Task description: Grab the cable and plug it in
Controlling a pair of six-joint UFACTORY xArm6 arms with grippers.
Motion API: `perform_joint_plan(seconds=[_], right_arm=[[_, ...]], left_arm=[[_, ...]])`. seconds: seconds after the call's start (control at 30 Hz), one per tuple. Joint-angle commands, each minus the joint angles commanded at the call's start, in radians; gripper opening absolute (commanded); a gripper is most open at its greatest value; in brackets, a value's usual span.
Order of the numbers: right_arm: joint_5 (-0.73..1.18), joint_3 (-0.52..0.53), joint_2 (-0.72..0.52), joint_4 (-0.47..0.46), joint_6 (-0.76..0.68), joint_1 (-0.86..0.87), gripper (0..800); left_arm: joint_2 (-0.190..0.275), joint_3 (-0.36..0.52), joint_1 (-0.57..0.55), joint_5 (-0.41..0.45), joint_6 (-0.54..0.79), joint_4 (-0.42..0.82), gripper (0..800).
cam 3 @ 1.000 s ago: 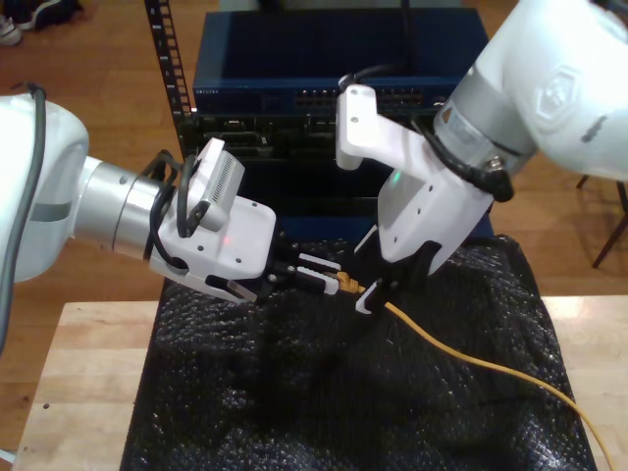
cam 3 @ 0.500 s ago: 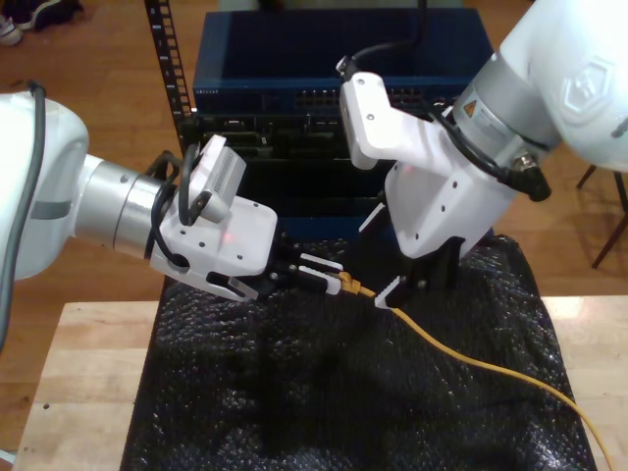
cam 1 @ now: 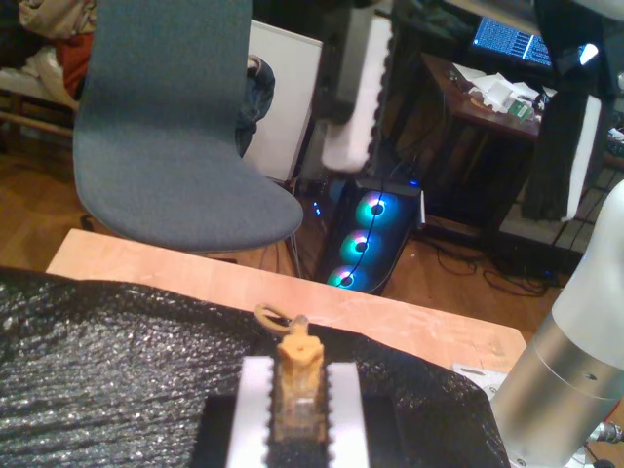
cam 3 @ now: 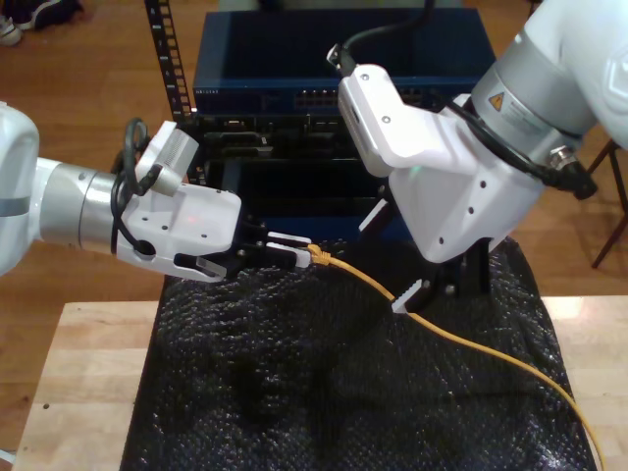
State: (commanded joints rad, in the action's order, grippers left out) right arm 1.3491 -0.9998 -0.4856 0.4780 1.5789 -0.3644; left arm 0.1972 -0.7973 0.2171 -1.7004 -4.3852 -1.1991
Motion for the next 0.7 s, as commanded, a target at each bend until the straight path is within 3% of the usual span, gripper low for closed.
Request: perform_joint_plan(seconds=[0.33,0.7], right_arm=[[0.002,0.015,-0.008,0.002,0.003,0.063,797],[-0.032,0.017,-0.041,0.005,0.018,0.072,781]], left_arm=[[0.000,0.003,0.002,-0.003,-0.002,-0.002,8],[-0.005,0.009,0.011,-0.071,-0.014,-0.035,8]])
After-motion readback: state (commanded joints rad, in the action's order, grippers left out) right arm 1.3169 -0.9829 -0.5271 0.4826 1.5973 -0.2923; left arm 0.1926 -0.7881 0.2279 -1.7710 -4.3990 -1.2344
